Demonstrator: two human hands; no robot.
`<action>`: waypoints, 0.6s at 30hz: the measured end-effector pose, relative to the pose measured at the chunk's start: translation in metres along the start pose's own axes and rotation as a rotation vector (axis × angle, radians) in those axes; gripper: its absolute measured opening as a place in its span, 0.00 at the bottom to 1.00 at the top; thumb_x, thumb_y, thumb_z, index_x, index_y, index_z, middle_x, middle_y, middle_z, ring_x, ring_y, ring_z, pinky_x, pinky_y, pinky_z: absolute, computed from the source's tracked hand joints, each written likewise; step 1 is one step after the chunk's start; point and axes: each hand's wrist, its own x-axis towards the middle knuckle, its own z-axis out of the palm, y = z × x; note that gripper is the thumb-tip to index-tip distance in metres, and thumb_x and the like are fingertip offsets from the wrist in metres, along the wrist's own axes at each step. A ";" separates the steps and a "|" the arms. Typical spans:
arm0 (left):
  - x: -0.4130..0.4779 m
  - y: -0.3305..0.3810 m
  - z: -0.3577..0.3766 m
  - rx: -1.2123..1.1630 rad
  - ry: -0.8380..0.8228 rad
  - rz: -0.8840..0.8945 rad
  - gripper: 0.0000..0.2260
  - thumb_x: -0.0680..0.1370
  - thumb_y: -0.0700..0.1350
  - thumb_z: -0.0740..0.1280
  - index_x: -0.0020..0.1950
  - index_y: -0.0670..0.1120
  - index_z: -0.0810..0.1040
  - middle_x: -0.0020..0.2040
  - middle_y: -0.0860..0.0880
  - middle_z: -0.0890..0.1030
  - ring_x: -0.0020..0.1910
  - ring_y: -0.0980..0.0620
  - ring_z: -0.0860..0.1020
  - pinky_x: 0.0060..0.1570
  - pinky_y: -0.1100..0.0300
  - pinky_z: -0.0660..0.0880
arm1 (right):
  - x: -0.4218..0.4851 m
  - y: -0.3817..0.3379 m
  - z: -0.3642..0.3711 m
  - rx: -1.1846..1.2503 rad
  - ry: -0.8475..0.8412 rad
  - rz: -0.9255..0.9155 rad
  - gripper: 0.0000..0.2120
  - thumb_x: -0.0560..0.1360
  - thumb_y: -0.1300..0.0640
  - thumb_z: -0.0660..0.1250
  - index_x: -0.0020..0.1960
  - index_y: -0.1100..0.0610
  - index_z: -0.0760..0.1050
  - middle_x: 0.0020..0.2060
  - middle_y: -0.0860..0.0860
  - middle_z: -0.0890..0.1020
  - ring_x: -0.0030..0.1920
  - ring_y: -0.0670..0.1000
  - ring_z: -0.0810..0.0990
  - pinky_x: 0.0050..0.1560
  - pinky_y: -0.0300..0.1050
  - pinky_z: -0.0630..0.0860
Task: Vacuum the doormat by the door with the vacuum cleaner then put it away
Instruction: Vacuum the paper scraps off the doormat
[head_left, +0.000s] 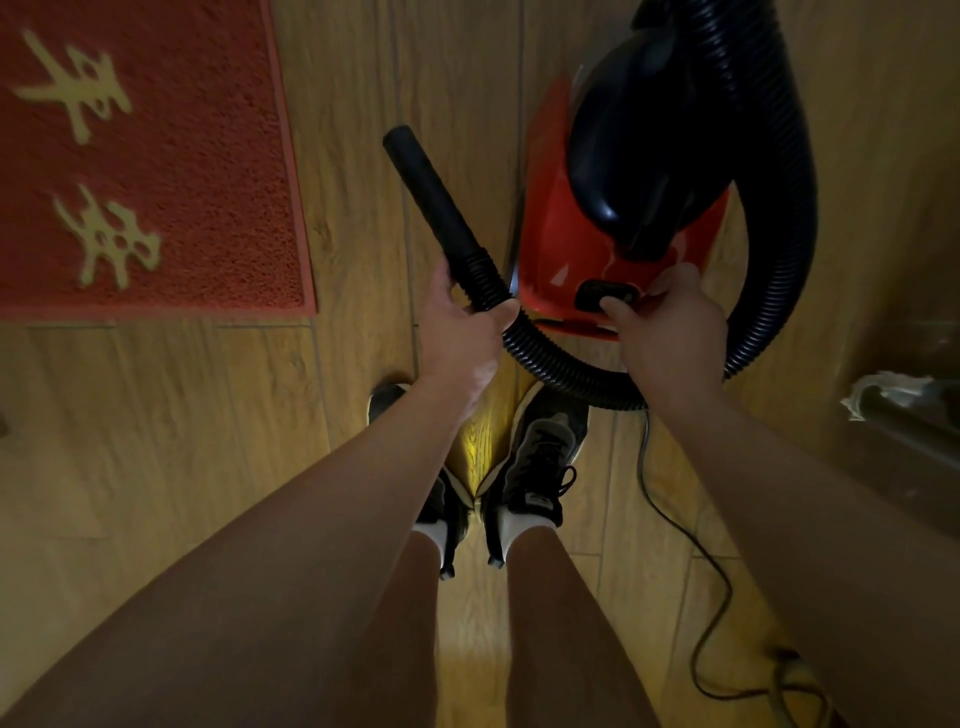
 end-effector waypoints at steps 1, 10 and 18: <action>0.000 -0.001 -0.002 0.008 -0.004 0.004 0.31 0.78 0.30 0.70 0.77 0.49 0.69 0.57 0.57 0.79 0.56 0.53 0.82 0.58 0.56 0.81 | -0.001 -0.001 0.001 0.003 0.003 0.008 0.21 0.75 0.47 0.73 0.59 0.60 0.72 0.48 0.55 0.82 0.48 0.57 0.82 0.48 0.52 0.79; -0.002 -0.004 -0.017 0.019 -0.026 0.007 0.29 0.78 0.31 0.70 0.76 0.49 0.69 0.58 0.56 0.78 0.56 0.53 0.80 0.61 0.51 0.81 | -0.017 -0.012 0.007 -0.028 0.004 0.010 0.23 0.75 0.44 0.71 0.62 0.58 0.73 0.48 0.54 0.83 0.48 0.56 0.82 0.48 0.56 0.81; -0.002 0.000 -0.042 0.014 -0.002 0.014 0.26 0.78 0.33 0.71 0.75 0.49 0.71 0.55 0.55 0.79 0.55 0.53 0.81 0.64 0.46 0.79 | -0.042 -0.035 0.011 -0.083 -0.092 -0.105 0.22 0.77 0.45 0.68 0.65 0.57 0.75 0.55 0.52 0.82 0.53 0.53 0.81 0.53 0.52 0.80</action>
